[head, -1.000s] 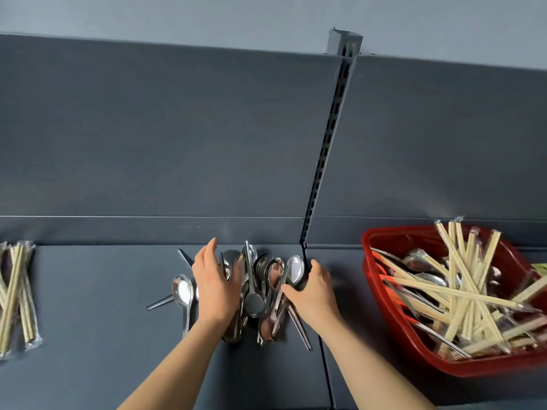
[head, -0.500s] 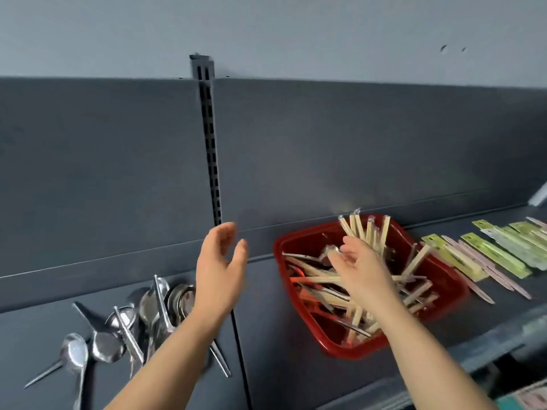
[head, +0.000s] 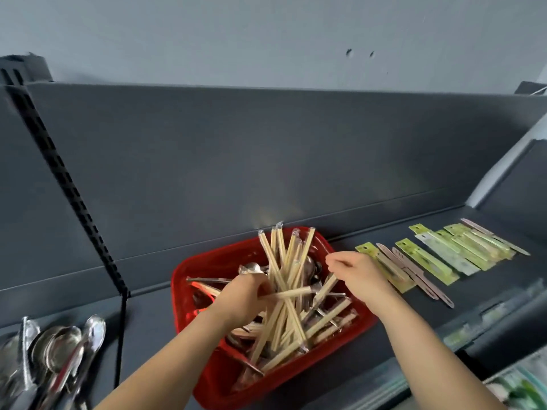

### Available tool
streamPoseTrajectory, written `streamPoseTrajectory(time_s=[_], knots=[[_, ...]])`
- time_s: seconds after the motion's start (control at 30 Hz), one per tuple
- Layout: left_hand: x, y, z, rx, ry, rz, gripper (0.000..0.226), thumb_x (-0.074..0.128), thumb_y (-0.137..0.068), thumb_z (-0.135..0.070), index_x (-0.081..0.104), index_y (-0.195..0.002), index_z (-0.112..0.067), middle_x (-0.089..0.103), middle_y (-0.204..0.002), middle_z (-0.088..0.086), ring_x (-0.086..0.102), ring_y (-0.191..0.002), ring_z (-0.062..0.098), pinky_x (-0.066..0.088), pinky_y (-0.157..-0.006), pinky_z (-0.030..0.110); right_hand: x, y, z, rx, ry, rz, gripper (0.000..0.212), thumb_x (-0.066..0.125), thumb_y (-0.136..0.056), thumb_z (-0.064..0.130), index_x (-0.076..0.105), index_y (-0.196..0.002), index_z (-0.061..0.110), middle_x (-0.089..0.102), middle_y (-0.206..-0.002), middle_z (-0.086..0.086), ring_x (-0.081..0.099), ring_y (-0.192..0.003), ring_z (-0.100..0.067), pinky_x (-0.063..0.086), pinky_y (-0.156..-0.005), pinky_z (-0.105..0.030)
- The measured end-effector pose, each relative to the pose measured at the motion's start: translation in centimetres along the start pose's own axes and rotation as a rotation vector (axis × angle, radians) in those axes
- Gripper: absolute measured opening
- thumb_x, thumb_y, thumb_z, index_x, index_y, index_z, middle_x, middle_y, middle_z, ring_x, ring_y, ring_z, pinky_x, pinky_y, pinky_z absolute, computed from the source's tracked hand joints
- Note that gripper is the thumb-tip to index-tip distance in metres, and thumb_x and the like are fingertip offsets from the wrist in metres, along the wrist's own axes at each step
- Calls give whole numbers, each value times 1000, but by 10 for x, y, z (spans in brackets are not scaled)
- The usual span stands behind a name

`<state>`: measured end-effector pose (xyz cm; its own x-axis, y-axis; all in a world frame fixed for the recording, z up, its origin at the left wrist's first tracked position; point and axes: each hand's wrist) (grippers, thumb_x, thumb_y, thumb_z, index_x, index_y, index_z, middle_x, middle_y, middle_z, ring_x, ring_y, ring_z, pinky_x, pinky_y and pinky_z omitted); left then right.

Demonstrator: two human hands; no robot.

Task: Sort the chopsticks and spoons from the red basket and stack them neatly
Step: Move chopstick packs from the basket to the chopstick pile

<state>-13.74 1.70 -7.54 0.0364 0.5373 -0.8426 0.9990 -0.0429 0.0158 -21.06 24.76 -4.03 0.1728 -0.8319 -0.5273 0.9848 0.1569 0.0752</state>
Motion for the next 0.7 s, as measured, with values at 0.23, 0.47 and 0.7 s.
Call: streamPoseTrajectory(time_s=[0.23, 0.47, 0.7], knots=[[-8, -18, -3, -170, 154, -428, 13, 58, -87, -19, 48, -80, -22, 52, -78, -8, 48, -68, 9, 31, -53, 14, 13, -39, -7, 91, -79, 144, 23, 67, -89, 19, 69, -110, 10, 74, -86, -5, 71, -75, -12, 58, -69, -21], [8, -44, -20, -454, 263, -157, 33, 85, -63, -42, 64, -68, -16, 56, -57, -8, 48, -48, 4, 31, -37, 12, 43, -62, -2, 123, 96, 308, 41, 69, -88, 25, 61, -121, 2, 73, -66, -1, 67, -50, -7, 56, -55, -21], [-2, -47, -15, -546, 478, -111, 15, 75, -68, -7, 68, -79, 0, 59, -62, 7, 42, -41, 12, 29, -38, 18, 40, -73, -2, 196, 74, 391, 21, 66, -91, 19, 67, -94, -1, 71, -57, -3, 62, -45, -10, 52, -50, -20]])
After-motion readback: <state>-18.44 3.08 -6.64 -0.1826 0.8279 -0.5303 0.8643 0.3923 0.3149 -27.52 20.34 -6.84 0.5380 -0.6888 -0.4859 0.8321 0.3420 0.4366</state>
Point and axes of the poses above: each hand's wrist, its own y-axis away from the middle knuckle, its own x-axis out of the palm, z = x × y
